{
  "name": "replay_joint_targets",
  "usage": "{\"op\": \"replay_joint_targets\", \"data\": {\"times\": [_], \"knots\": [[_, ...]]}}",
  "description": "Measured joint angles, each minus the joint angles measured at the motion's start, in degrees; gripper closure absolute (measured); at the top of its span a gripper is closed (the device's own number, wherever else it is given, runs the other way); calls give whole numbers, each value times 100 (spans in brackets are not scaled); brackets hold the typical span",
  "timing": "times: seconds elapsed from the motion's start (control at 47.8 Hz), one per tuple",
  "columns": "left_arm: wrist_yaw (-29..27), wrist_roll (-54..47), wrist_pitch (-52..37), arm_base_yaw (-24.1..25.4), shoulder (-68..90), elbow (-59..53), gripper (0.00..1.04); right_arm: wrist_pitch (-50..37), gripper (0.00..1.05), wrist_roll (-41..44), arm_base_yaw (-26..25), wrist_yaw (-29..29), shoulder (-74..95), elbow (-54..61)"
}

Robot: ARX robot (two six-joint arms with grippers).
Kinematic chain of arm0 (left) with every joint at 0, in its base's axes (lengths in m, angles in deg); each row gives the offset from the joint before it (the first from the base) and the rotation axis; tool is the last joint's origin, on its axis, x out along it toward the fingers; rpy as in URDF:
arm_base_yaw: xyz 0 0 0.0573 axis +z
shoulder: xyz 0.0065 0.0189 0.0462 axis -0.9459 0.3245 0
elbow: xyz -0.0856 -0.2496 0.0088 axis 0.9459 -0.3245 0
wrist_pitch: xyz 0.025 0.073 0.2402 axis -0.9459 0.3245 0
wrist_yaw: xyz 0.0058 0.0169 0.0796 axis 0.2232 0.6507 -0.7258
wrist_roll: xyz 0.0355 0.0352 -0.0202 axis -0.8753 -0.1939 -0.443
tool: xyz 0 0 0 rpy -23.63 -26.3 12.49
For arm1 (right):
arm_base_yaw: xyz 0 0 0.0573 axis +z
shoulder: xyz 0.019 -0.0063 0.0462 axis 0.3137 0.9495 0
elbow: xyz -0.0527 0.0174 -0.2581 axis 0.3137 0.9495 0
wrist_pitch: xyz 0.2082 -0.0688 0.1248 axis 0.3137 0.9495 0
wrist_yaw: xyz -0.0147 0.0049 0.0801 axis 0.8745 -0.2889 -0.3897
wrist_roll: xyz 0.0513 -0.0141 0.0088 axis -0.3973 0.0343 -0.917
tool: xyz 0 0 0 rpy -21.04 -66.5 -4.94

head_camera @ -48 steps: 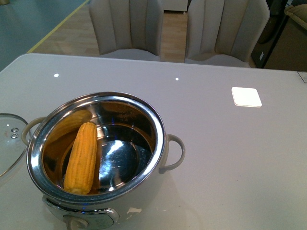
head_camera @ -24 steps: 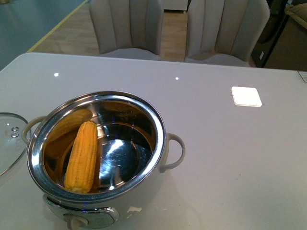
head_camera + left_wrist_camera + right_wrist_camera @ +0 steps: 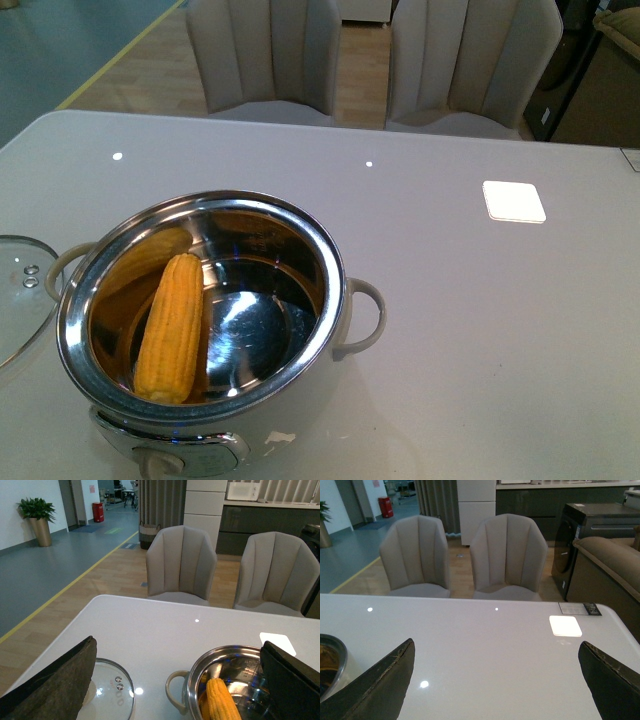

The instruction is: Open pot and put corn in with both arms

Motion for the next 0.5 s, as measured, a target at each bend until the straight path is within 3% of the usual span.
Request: {"op": "replay_joint_targets", "data": {"times": [0.502], "knots": [[-2,0,0,0,0,0,7,0,9,0,0,-2,0,0]]}}
